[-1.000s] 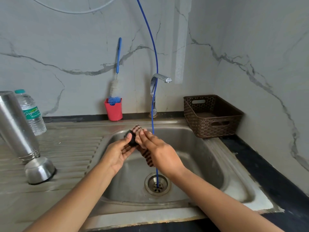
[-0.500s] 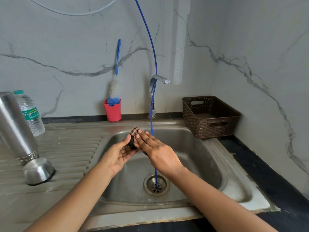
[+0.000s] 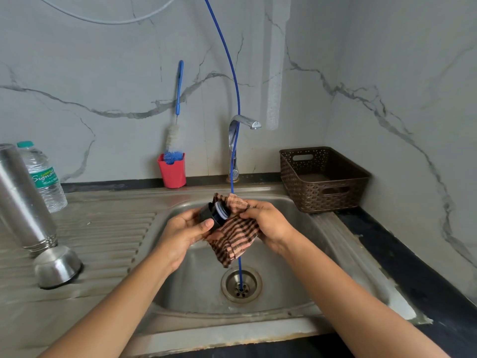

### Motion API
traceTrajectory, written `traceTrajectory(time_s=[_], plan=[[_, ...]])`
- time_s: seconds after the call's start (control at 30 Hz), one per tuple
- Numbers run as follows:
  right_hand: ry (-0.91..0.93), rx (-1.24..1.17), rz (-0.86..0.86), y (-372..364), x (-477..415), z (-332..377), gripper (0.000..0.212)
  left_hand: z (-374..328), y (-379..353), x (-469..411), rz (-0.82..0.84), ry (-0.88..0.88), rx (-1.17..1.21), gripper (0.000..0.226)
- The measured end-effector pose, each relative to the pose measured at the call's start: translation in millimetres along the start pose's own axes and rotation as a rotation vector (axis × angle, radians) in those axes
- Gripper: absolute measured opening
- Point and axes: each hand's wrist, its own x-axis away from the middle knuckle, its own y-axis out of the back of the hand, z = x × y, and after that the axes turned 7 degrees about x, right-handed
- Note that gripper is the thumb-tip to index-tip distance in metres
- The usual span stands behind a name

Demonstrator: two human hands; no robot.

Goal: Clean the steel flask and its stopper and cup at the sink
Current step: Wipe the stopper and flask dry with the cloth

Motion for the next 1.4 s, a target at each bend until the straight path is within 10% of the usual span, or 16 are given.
traceTrajectory(time_s=[0.5,0.67,0.83,1.0,1.4], plan=[[-0.149,-0.104,0.076,6.7,0.5,-10.7,0.03,-1.0,7.7,-6.6,0.039,-0.115,-0.179,0.04],[-0.075,-0.109,-0.11,-4.2,-3.7,-9.7,0.032,-0.3,3.3,-3.9,0.079,-0.096,-0.194,0.087],[0.11,0.252,-0.401,-4.4,2.2,-5.2,0.033,6.2,-0.1,-6.2,0.039,-0.115,-0.246,0.047],[0.285,0.688,-0.073,-20.0,13.0,-15.5,0.044,3.8,1.8,-7.2,-0.104,-0.168,-0.166,0.036],[0.382,0.84,-0.016,-19.8,15.5,-17.3,0.048,1.1,4.5,-5.4,-0.115,-0.096,-0.149,0.035]])
